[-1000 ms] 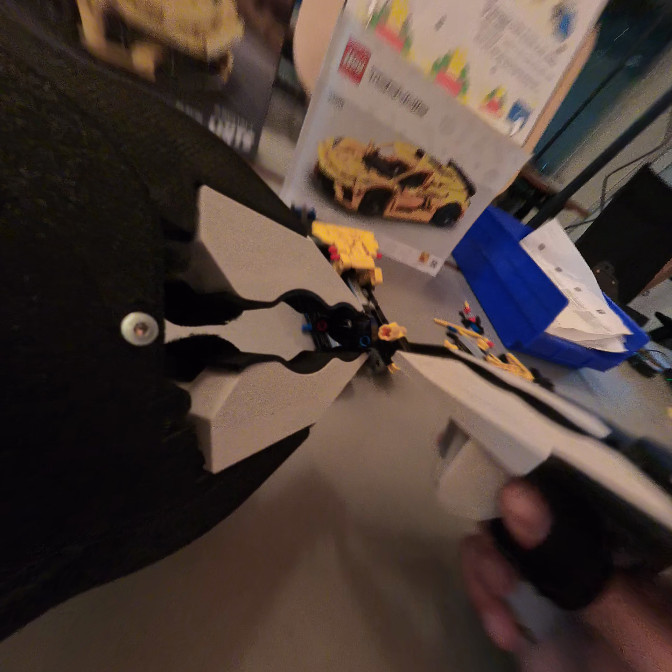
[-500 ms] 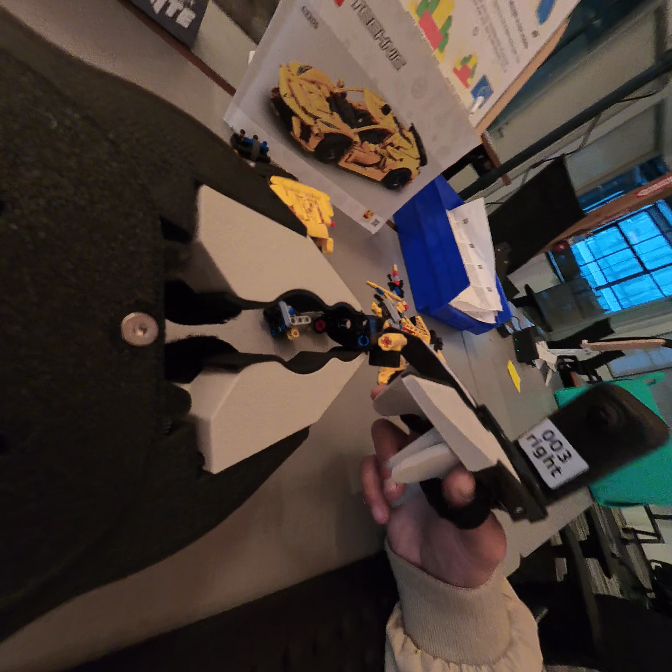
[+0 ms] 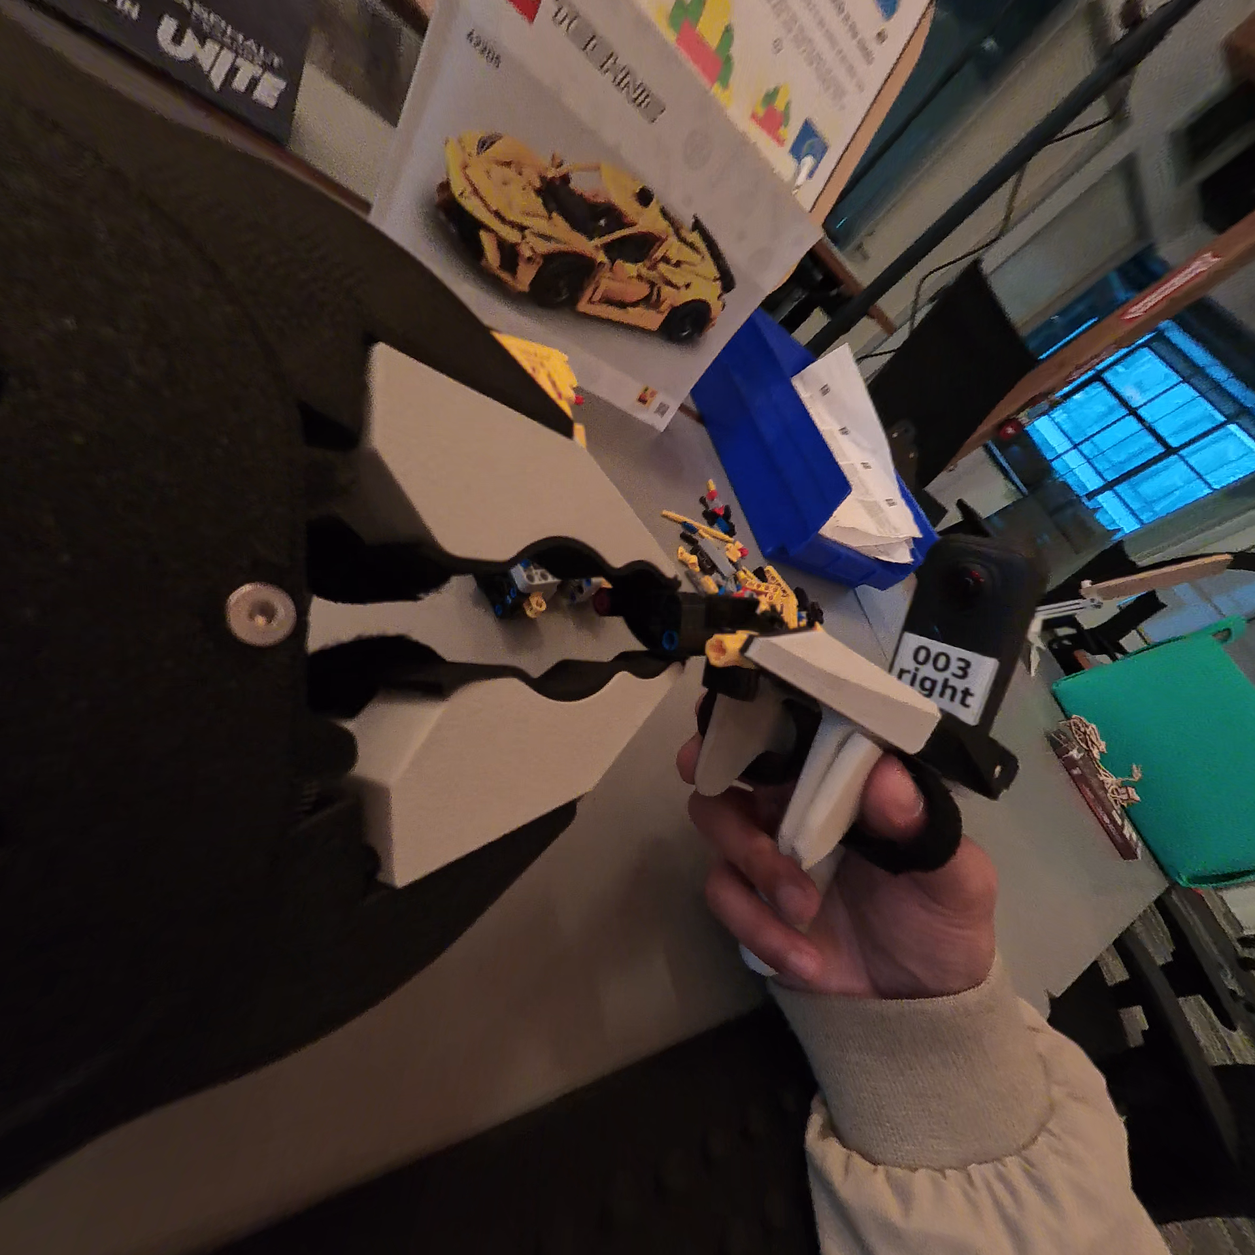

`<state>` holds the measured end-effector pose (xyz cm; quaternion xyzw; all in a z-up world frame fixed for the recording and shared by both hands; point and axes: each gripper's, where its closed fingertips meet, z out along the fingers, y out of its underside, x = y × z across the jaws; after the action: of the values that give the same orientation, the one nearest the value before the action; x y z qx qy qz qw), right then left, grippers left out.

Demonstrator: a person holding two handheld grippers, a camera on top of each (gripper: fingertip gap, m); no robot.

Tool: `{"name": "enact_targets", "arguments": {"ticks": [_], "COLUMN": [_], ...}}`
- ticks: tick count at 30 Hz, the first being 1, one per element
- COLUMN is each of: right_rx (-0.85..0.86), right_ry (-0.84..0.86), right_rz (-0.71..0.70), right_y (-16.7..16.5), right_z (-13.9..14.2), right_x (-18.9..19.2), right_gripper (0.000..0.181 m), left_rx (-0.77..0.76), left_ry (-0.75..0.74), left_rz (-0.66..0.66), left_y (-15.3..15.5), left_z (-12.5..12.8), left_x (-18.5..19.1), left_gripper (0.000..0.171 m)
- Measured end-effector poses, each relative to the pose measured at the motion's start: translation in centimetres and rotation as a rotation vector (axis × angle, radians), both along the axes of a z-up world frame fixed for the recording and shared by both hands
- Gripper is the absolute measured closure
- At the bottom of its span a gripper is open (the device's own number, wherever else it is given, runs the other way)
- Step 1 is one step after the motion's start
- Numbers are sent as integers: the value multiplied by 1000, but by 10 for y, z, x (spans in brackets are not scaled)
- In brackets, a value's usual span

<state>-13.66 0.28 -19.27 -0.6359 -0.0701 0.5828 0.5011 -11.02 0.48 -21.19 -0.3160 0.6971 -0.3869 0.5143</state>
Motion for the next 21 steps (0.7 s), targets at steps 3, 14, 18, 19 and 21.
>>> {"name": "enact_targets", "arguments": {"ticks": [3, 14, 18, 19, 21], "right_rx": [16, 122, 48, 38, 26], "right_ry": [13, -366, -264, -291, -350], "right_rz": [-33, -239, -126, -129, -134], "right_y": [1, 13, 7, 8, 8], "right_z": [3, -14, -14, -18, -27], "right_x": [7, 10, 5, 6, 7], "right_gripper": [167, 162, 162, 169, 177], "left_rx": [-17, 462, 489, 501, 525], "left_ry": [-22, -48, -29, -20, 12], "left_rz": [20, 159, 89, 75, 58], "left_y": [4, 16, 10, 8, 6], "left_z": [5, -8, -12, -14, -20], "left_x": [-1, 3, -3, -3, -4], "left_gripper": [154, 156, 156, 156, 156]}}
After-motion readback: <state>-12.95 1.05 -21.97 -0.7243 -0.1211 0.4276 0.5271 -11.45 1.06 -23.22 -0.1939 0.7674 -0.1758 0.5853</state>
